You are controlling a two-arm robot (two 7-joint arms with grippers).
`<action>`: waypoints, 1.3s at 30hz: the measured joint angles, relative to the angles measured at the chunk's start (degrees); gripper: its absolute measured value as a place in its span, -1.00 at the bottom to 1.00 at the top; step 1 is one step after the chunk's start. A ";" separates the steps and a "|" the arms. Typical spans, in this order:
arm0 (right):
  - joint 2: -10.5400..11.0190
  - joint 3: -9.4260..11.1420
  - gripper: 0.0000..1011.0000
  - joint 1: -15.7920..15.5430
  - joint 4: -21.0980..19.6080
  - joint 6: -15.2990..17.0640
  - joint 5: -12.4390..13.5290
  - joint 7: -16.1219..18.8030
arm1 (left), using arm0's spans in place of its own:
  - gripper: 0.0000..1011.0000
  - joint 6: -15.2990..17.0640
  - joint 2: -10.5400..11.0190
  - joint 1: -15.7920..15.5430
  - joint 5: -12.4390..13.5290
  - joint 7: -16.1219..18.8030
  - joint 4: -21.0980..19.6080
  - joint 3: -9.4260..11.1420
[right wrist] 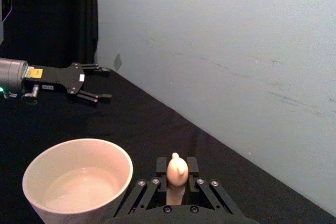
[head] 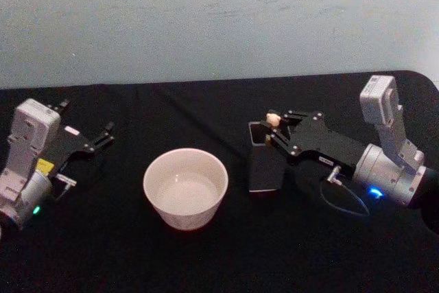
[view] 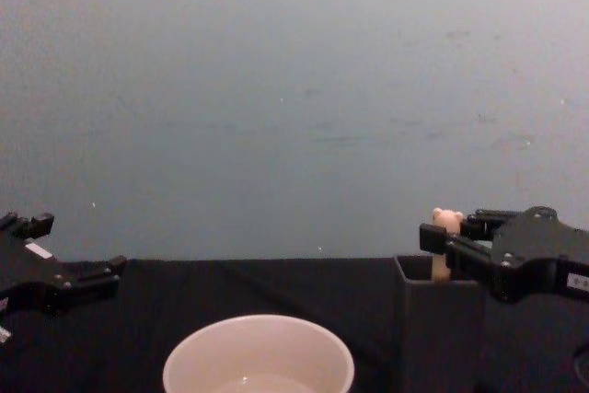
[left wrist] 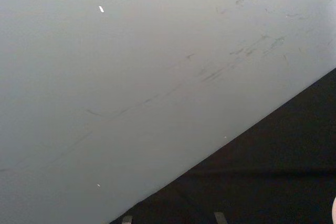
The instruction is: Pick up the stirring spoon with one hand, stir inside the cup, then place it back in its original position.
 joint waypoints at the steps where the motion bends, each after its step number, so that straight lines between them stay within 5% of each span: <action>1: 0.01 0.00 -0.58 0.00 0.00 0.00 0.01 0.01 | 0.98 0.00 0.00 0.00 0.00 0.00 0.00 0.00; 5: 0.02 0.00 -0.52 0.01 -0.01 0.00 0.04 0.02 | 0.98 0.00 0.00 0.00 0.00 0.00 0.00 0.00; 28: 0.02 0.00 0.92 0.02 -0.01 -0.01 0.13 0.10 | 0.98 0.00 0.00 0.00 0.00 0.00 0.00 0.00; 39: -0.27 0.82 0.98 0.36 -0.75 -0.69 1.32 0.48 | 0.98 0.00 0.00 0.00 0.00 0.00 0.00 0.00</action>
